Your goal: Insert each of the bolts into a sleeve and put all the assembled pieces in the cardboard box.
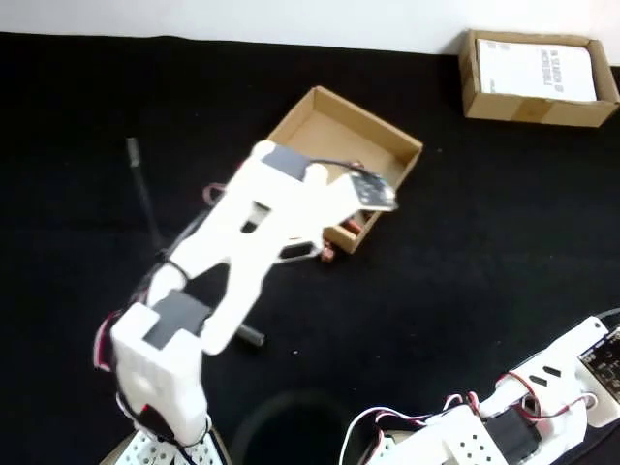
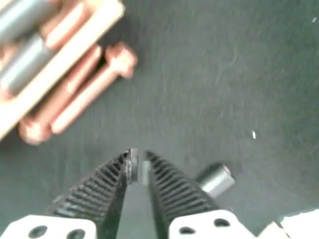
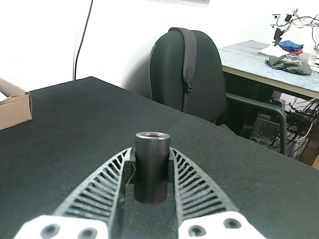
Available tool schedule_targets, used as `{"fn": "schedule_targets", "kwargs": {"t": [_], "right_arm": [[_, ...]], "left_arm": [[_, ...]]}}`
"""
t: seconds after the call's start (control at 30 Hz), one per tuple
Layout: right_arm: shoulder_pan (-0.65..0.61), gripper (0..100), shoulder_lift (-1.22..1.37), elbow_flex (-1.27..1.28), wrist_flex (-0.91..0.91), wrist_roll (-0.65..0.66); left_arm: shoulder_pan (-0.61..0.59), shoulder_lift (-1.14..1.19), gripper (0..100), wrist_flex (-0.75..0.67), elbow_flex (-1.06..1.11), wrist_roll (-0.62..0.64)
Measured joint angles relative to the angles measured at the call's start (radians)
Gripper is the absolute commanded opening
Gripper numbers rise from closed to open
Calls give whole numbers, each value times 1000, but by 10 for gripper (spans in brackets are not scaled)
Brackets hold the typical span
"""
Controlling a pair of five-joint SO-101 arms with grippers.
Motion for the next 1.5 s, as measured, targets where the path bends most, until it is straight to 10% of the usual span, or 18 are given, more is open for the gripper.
{"fn": "schedule_targets", "kwargs": {"t": [0.63,1.5], "right_arm": [[-25,6,0,0,0,0],[-46,6,2,2,0,0]], "left_arm": [[37,551,180,193,-690,-133],[44,505,171,193,-727,-264]]}}
